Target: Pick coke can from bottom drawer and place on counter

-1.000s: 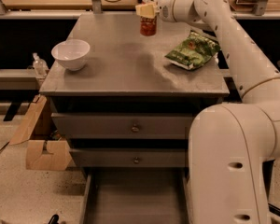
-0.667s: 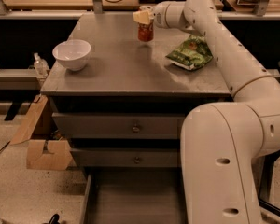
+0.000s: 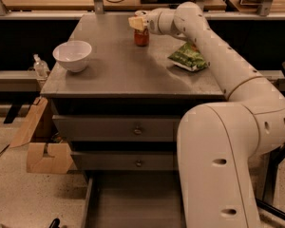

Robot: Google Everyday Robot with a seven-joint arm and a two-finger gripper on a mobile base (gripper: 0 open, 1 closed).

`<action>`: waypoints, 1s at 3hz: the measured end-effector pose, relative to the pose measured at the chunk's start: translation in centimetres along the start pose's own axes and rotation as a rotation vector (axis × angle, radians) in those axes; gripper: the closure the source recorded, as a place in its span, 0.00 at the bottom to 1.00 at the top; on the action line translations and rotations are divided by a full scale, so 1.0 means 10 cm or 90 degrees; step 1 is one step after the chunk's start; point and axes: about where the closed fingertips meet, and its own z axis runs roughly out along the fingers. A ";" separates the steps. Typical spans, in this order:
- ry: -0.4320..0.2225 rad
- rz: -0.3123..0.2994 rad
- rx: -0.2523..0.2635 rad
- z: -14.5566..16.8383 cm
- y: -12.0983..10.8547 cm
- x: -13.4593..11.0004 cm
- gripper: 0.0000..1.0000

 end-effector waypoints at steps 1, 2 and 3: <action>0.000 0.000 -0.001 0.00 0.01 -0.05 0.67; 0.001 0.001 -0.003 0.02 0.02 -0.03 0.43; 0.002 0.001 -0.005 0.03 0.04 -0.03 0.12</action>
Offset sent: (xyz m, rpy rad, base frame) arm 0.0000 0.0000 0.0054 0.0000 0.0000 0.0000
